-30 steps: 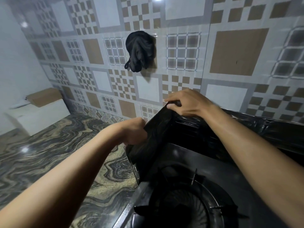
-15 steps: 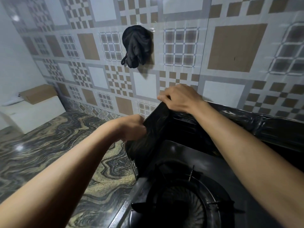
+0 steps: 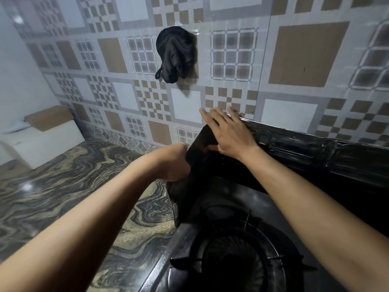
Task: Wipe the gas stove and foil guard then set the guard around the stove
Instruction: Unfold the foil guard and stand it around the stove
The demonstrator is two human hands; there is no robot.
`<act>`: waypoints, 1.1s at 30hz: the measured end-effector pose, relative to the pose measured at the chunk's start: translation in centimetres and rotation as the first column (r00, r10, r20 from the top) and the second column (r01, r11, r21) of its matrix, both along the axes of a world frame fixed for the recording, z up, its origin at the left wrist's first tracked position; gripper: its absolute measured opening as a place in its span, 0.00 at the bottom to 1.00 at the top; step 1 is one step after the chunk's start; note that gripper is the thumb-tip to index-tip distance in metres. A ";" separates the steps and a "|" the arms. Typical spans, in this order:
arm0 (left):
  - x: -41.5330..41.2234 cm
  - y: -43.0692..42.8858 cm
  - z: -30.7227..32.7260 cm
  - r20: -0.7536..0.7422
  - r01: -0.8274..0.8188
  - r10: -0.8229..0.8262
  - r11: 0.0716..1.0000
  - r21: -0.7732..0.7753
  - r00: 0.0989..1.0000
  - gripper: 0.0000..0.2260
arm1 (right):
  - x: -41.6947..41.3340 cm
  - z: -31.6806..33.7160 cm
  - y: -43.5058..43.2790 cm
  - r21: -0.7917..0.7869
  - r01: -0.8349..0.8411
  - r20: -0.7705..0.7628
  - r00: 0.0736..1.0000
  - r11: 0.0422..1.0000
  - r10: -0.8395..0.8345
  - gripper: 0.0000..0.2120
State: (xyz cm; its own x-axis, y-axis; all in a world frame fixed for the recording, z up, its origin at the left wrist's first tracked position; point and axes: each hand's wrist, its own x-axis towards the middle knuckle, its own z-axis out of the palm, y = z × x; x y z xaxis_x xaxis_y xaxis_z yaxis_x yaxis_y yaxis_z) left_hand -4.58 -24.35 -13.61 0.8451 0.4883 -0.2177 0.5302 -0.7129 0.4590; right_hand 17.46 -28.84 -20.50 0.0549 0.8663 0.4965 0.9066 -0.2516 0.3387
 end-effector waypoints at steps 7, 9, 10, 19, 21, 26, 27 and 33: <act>0.9 -0.1 1.8 -0.276 -0.094 0.003 0.944 -0.317 0.961 0.14 | 0.5 0.1 -4.5 0.076 -0.031 0.054 0.998 0.997 0.027 0.39; 2.0 0.0 2.2 -0.236 -0.081 0.012 0.955 -0.285 0.972 0.18 | 0.9 -0.9 -6.9 0.084 -0.009 0.111 0.994 0.996 -0.001 0.30; 2.8 0.1 2.2 -0.172 -0.069 0.022 0.960 -0.271 0.985 0.22 | 1.2 -1.5 -8.1 0.066 0.016 0.145 0.989 0.998 -0.026 0.27; 6.0 1.8 0.5 0.076 0.038 -0.034 0.998 -0.049 0.996 0.41 | 3.8 -4.8 -10.2 -0.075 0.395 0.279 0.890 0.916 -0.361 0.29; 6.0 1.9 0.3 0.131 0.066 -0.060 0.997 -0.042 0.990 0.40 | 4.6 -4.9 -9.4 -0.080 0.361 0.282 0.902 0.929 -0.327 0.29; 6.4 3.0 -0.5 0.180 0.066 -0.064 0.998 -0.006 0.982 0.39 | 5.2 -4.7 -8.8 -0.085 0.262 0.306 0.925 0.961 -0.225 0.28; 6.5 3.1 -0.5 0.169 0.060 -0.061 0.998 0.016 0.984 0.39 | 5.4 -4.8 -8.9 -0.087 0.253 0.300 0.929 0.964 -0.217 0.28; 7.4 2.4 0.0 0.158 0.074 -0.075 0.997 0.018 0.984 0.40 | 5.0 -4.2 -10.7 -0.100 0.222 0.225 0.954 0.970 -0.196 0.37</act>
